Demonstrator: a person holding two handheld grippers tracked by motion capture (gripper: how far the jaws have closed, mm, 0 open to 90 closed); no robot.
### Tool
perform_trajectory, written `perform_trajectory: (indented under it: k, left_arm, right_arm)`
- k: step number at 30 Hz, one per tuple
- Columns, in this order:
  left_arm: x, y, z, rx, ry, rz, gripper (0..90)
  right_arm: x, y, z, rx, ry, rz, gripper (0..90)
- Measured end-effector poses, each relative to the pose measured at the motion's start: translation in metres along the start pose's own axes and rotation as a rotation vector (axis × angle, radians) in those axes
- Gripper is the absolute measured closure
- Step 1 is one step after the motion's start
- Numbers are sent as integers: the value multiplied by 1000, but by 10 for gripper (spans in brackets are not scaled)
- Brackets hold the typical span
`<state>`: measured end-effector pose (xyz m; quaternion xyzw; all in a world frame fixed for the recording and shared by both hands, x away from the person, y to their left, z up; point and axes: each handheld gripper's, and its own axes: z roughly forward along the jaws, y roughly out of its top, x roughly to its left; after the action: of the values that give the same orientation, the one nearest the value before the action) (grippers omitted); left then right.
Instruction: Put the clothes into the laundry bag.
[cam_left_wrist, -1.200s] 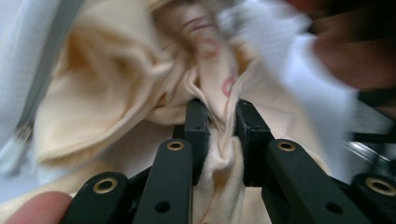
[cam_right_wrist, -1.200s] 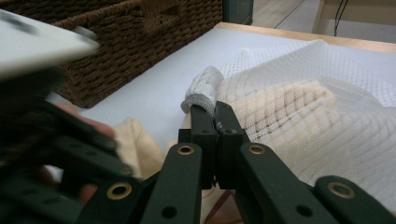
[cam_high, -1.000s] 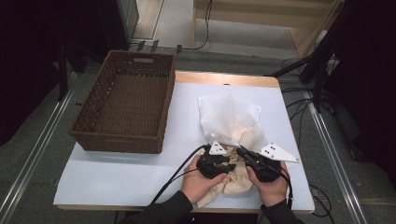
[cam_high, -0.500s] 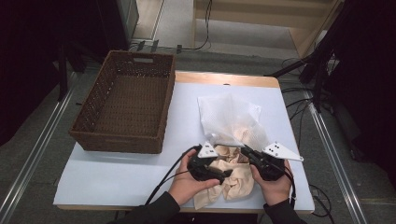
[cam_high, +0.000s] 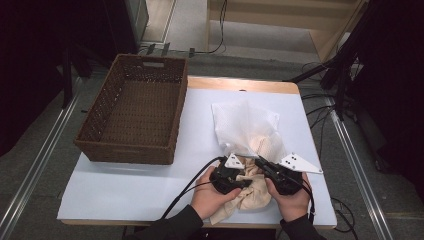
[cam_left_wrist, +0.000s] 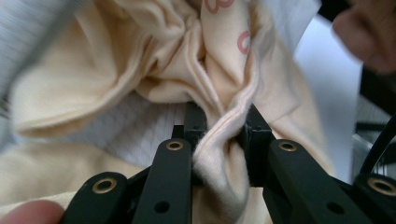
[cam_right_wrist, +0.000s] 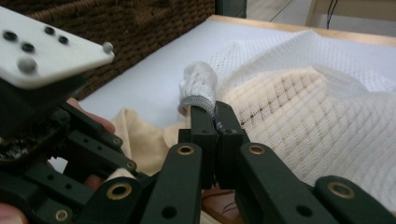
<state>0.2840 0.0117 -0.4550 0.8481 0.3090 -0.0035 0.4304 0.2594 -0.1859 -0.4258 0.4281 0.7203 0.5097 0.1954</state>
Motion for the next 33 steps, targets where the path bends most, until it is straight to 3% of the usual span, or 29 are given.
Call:
perform_trajectory:
  k: [2, 3, 5, 7, 8, 9, 10, 12, 13, 14, 18, 19, 20, 23, 24, 25, 26, 27, 28, 29, 30, 31, 32, 33]
  left_arm:
    - [0, 9, -14, -95, 22, -17, 777]
    - [0, 9, -14, -95, 22, -17, 777]
    - [1, 15, -20, -150, 46, -31, 776]
    - [4, 16, -17, -173, 64, -48, 775]
    - [4, 16, -13, -170, 74, -50, 774]
    - [8, 13, 3, -146, 115, -40, 769]
    - [12, 11, 13, -117, 127, -48, 765]
    - [23, 6, 32, -29, 123, -103, 737]
    - [27, 7, 32, -24, 97, -135, 702]
    - [27, 7, 32, -24, 97, -135, 674]
    - [19, 8, 10, -72, 46, -50, 499]
    - [19, 8, 10, -72, 46, -50, 466]
    - [15, 6, -2, -104, 27, -42, 435]
    - [11, 3, -7, -101, 31, -31, 348]
    - [8, 0, -2, -49, 17, -14, 309]
    - [8, 0, -2, -49, 17, -14, 272]
    - [5, -5, 11, 43, 40, 11, 242]
    - [4, -9, 17, 85, 65, 18, 240]
    - [1, -10, 19, 71, 101, 40, 256]
    - [1, -10, 19, 71, 101, 40, 328]
    - [-1, -9, 19, 79, 147, 60, 328]
    - [-2, -7, 19, 80, 149, 57, 548]
    - [0, -6, 18, 86, 131, 50, 548]
    - [1, -3, 16, 56, 114, 24, 704]
  right_arm:
    - [1, 5, -5, -25, 4, 4, 900]
    - [1, 5, -5, -25, 4, 4, 900]
    - [3, 8, -9, -40, 12, 4, 900]
    - [5, 9, -11, -47, 13, -1, 900]
    - [6, 9, -12, -46, 15, -2, 900]
    - [5, 8, -13, -43, 14, -6, 900]
    - [4, 7, -13, -38, 12, -3, 900]
    - [-1, 3, -13, -30, 10, 11, 900]
    - [-3, 1, -14, -23, 5, 16, 900]
    - [-3, 1, -14, -23, 5, 16, 900]
    - [-15, -6, -13, -7, -15, 35, 900]
    - [-17, -7, -12, -3, -18, 41, 900]
    - [-19, -7, -11, -2, -20, 45, 900]
    - [-21, -7, -10, -3, -23, 56, 900]
    - [-21, -6, -10, -5, -26, 54, 900]
    - [-21, -6, -9, -7, -26, 51, 900]
    - [-21, -6, -9, -5, -26, 53, 900]
    - [-21, -6, -9, -5, -25, 52, 900]
    - [-20, -7, -8, -3, -26, 56, 900]
    - [-20, -7, -8, -3, -26, 56, 900]
    - [-20, -7, -7, -2, -24, 53, 900]
    - [-19, -7, -6, 3, -20, 52, 900]
    - [-19, -7, -6, 3, -20, 52, 900]
    - [-18, -7, -5, 3, -13, 49, 900]
